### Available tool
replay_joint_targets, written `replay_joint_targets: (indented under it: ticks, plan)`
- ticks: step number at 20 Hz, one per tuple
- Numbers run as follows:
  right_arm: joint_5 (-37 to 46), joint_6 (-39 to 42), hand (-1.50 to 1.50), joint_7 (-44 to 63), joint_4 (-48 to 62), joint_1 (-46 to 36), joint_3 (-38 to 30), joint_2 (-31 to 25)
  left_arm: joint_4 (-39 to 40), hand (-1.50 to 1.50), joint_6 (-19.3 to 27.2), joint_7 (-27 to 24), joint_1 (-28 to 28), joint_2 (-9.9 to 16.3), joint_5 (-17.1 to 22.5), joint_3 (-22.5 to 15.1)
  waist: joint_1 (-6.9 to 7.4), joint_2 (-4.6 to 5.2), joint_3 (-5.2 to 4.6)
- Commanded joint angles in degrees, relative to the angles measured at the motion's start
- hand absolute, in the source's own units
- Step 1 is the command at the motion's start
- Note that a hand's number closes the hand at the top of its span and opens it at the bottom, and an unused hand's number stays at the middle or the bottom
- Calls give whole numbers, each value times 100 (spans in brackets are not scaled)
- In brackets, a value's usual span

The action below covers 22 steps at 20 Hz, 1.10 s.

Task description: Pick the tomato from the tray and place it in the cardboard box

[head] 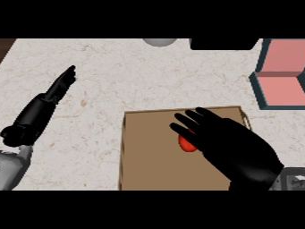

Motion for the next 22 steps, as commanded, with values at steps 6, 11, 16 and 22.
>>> replay_joint_targets:
  ticks: [6, 11, 16, 22]
  plan:
    - [561, 641, -150, 637, 243, 330, 149, 956, -247, 0, -36, 501, -115, -468, -453, 123, -8, 10, 9]
    - [1544, 319, -150, 304, 565, 428, 336, 1069, -159, 0, -257, 299, -57, -578, -577, 353, -10, 13, 9]
    - [2008, 349, -150, 128, 518, 743, 267, 1329, -205, 0, -401, 137, 233, -728, -785, 619, -9, 11, 8]
    - [2481, 421, -150, -298, 938, 707, 161, 1279, -77, 0, -708, 392, -94, -865, -810, 801, -24, 13, 8]
